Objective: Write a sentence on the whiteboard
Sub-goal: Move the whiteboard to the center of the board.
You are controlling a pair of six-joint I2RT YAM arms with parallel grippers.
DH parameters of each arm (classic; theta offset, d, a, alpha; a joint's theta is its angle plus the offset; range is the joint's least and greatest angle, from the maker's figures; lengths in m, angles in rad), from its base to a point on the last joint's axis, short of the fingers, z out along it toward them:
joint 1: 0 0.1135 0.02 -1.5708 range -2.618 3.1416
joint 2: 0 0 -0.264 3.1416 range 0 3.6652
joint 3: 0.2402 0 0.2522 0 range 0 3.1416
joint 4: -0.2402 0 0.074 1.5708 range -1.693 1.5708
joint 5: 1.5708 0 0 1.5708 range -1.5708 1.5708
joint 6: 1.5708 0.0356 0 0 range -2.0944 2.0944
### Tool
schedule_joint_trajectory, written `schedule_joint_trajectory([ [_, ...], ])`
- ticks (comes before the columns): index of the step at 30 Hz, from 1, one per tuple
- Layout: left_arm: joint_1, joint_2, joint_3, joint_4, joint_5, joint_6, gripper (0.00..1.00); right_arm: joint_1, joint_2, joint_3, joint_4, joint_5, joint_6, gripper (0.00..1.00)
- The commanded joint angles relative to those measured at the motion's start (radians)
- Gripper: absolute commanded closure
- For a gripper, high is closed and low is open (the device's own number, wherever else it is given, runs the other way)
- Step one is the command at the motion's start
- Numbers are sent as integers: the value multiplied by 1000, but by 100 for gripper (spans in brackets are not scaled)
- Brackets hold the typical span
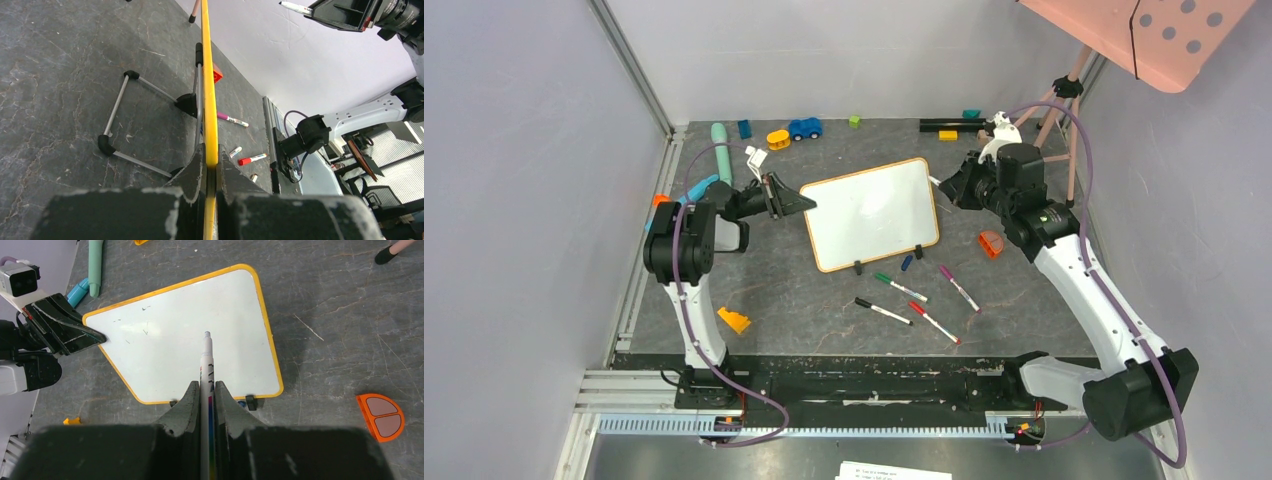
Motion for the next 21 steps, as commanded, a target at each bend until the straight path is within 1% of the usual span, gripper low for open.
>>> schedule_joint_trajectory([
  [1,-10,-50,-49,67,70,41,98,-2,-26,-6,26,12,-9,100],
  [3,-10,-49,-53,66,67,47,97,-2,-24,-9,33,12,-9,100],
  [9,-10,-64,-59,66,74,46,90,-3,-11,-6,60,24,-17,100],
  [11,-10,-73,-57,66,81,44,90,-2,-8,-4,66,35,-21,100],
  [18,-10,-60,-58,66,75,40,90,-2,6,-12,89,25,-42,100],
  [21,-13,-72,-85,66,69,46,91,-2,25,14,77,25,-53,100],
])
